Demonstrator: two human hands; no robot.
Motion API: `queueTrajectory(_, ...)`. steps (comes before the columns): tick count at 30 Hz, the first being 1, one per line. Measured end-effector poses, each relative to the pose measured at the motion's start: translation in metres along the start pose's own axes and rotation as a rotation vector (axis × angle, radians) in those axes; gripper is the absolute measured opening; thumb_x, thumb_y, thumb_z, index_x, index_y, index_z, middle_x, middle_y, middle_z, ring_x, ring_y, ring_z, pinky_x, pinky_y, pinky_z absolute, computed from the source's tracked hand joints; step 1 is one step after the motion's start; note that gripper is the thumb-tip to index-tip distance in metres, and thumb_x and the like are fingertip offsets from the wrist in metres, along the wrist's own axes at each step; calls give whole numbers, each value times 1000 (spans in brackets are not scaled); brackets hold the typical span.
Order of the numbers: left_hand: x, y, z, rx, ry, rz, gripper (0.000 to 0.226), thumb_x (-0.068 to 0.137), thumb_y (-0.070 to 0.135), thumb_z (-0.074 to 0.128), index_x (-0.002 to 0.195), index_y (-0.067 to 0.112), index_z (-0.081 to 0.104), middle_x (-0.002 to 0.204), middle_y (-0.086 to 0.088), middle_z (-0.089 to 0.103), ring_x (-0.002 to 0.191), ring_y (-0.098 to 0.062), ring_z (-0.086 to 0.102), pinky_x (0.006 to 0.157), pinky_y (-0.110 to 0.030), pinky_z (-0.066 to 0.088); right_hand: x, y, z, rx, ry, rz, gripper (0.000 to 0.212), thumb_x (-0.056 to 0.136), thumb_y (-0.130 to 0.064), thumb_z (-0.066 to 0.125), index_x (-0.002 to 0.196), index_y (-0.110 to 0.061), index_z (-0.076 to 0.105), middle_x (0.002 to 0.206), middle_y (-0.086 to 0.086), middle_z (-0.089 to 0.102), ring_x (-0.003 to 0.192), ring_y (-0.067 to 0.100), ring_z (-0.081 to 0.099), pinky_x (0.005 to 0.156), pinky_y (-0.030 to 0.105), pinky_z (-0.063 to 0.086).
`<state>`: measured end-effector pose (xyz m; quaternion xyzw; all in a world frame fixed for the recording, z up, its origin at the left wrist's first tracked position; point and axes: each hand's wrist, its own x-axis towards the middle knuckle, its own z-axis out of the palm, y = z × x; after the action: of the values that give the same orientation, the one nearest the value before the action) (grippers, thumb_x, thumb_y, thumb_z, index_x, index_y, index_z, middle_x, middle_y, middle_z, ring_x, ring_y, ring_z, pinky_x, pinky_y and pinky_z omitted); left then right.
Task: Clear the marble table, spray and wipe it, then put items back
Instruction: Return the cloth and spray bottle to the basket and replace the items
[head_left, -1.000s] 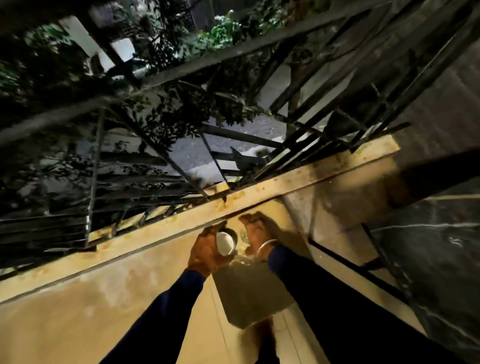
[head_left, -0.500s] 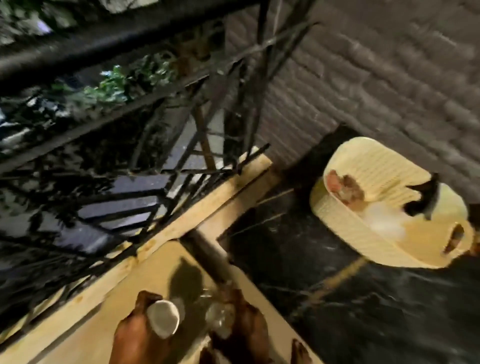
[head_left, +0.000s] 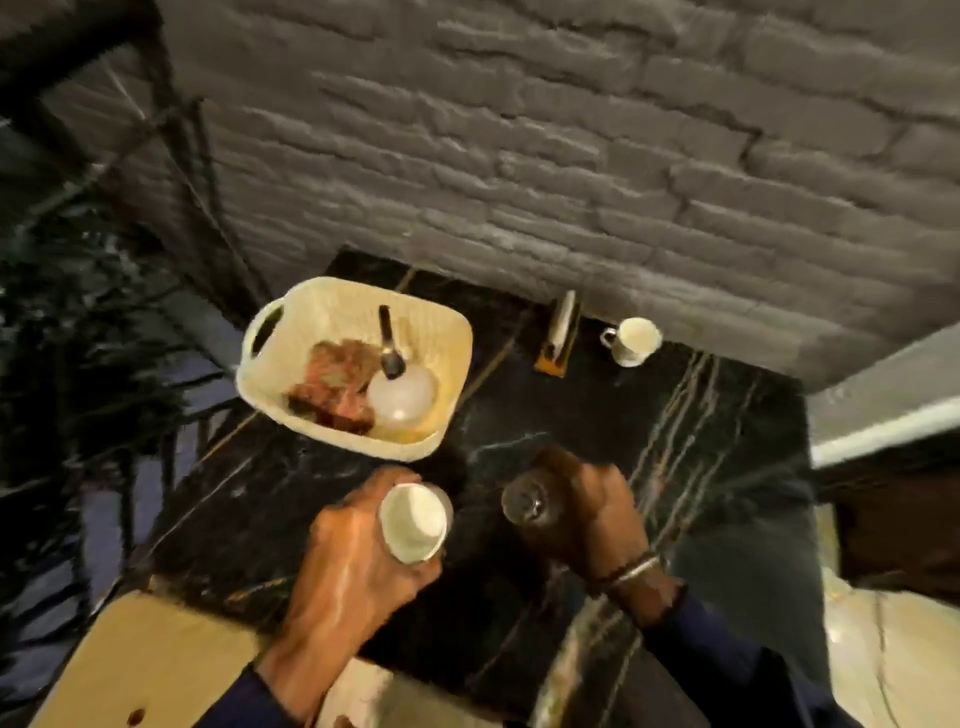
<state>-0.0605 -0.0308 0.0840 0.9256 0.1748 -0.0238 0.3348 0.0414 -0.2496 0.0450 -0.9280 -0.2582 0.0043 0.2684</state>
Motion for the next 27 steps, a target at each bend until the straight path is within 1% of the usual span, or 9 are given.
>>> queueTrajectory(2,21,37,24,-6,-63,87,66,53,30,86,114,33,60,96,12,68,87,-9,65,80,-27,54,9,38,-26,-16,24,60,56,61,-50,76,107,-19,68,84,1,74,76,25,72,62,34,57)
queueTrajectory(6,74,103,87,19,-61,162,70,46,42,77,111,38,52,90,8,72,83,-18,70,76,-33,58,20,120,-66,-152,70,151,52,56,-43,86,98,-17,71,79,4,75,69,28,72,60,34,57)
queueTrajectory(11,142,185,165,100,-169,267,77,51,44,86,123,32,60,110,5,70,101,-15,66,89,-27,53,40,236,-95,-119,83,344,56,56,-41,89,102,-15,71,86,7,75,77,26,72,70,34,58)
queueTrajectory(14,183,223,215,103,-236,317,67,56,38,85,117,31,60,110,4,68,101,-17,65,84,-30,55,60,297,-98,-110,86,461,55,64,-41,84,109,-15,67,93,10,74,84,31,70,74,38,58)
queueTrajectory(16,209,245,245,144,-254,344,59,57,33,85,110,27,60,105,2,68,96,-20,65,77,-34,57,75,333,-95,-128,110,520,46,68,-40,80,104,-16,67,90,10,73,82,32,70,70,32,54)
queueTrajectory(18,233,261,272,174,-268,372,58,57,31,86,107,23,58,103,-1,68,94,-22,64,74,-35,57,87,357,-92,-142,135,557,37,70,-40,76,96,-15,67,86,10,73,80,33,70,63,27,47)
queueTrajectory(20,254,272,296,214,-295,386,59,57,30,86,108,22,56,103,-4,67,96,-25,64,74,-35,55,97,378,-91,-147,148,585,34,71,-43,71,90,-16,66,84,10,73,78,34,70,61,29,48)
queueTrajectory(23,277,280,321,238,-341,359,61,59,26,86,112,21,55,108,-9,65,103,-30,60,79,-37,51,103,395,-89,-134,140,608,35,71,-43,73,92,-16,68,84,9,74,77,32,70,62,31,52)
queueTrajectory(27,293,283,341,259,-360,327,68,58,23,89,117,20,56,113,-12,64,105,-33,61,83,-41,54,103,408,-86,-122,140,587,32,72,-36,78,94,-13,68,83,8,73,75,28,69,61,23,43)
